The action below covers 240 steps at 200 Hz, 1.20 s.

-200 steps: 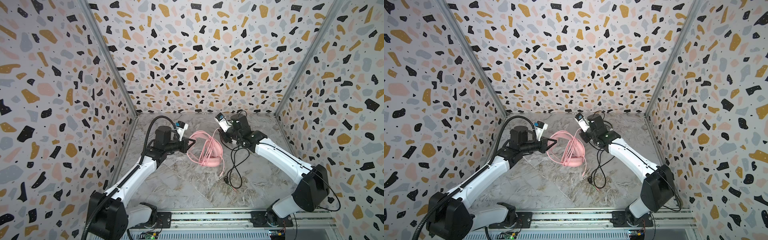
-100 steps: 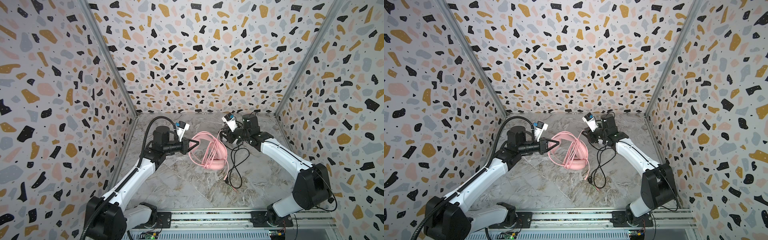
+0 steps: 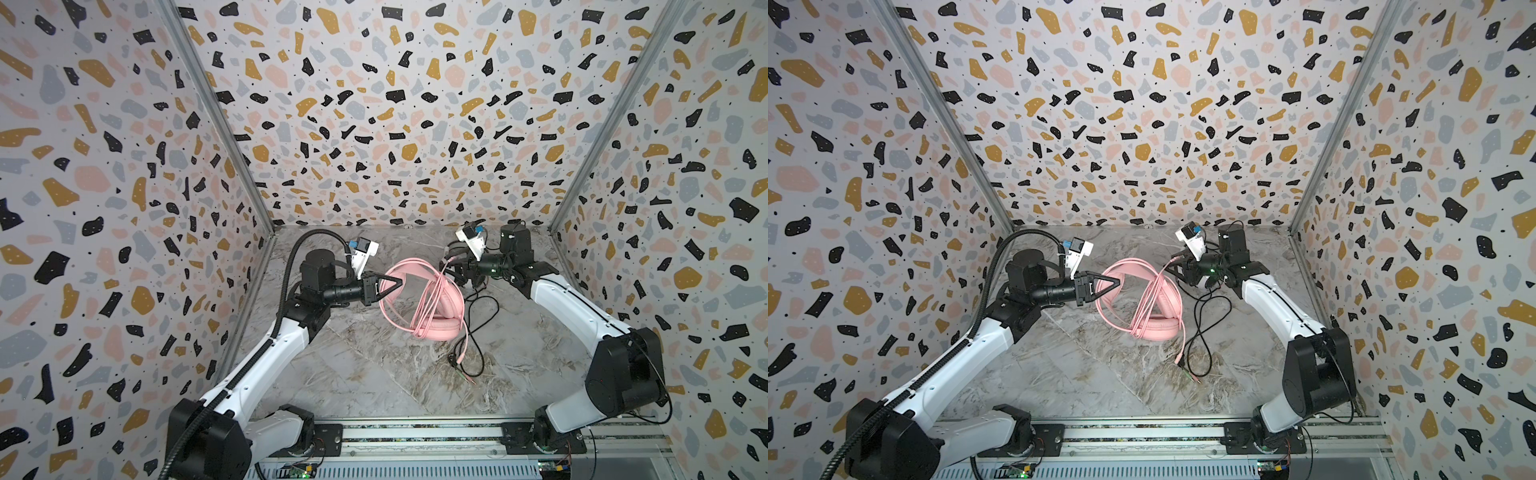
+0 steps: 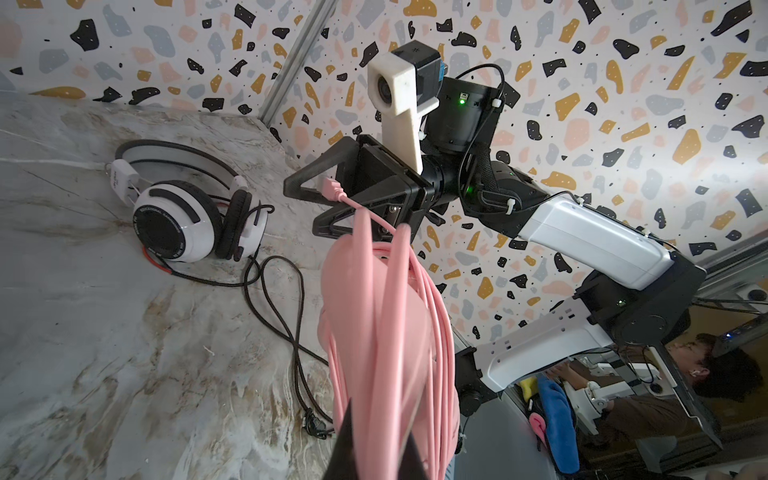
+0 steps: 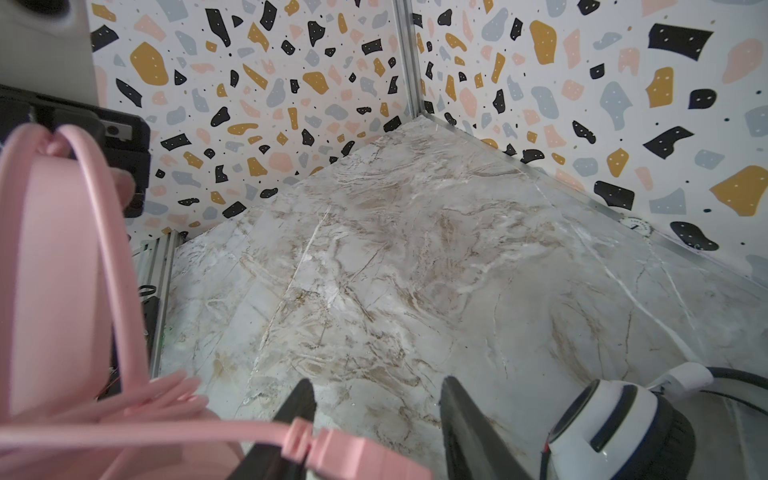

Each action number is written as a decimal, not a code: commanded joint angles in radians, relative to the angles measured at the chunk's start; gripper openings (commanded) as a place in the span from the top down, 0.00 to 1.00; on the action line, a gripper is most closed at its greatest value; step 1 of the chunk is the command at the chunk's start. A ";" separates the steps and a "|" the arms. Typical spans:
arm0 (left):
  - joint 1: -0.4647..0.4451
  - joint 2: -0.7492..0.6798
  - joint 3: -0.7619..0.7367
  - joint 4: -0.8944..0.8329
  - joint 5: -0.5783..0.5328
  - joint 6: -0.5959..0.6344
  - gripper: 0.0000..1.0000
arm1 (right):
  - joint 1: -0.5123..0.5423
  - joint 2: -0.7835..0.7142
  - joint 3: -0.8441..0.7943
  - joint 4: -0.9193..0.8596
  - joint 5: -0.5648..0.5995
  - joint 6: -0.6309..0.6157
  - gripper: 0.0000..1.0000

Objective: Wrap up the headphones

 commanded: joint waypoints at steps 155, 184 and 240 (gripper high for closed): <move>0.126 -0.034 0.071 0.269 -0.101 -0.180 1.00 | -0.074 -0.102 -0.315 0.270 0.259 0.236 0.35; 0.175 -0.032 0.024 0.245 -0.178 -0.146 1.00 | -0.081 -0.148 -0.446 0.352 0.363 0.281 0.36; 0.216 0.011 -0.095 0.325 -0.353 -0.142 1.00 | -0.018 -0.339 -0.724 0.551 0.556 0.386 0.36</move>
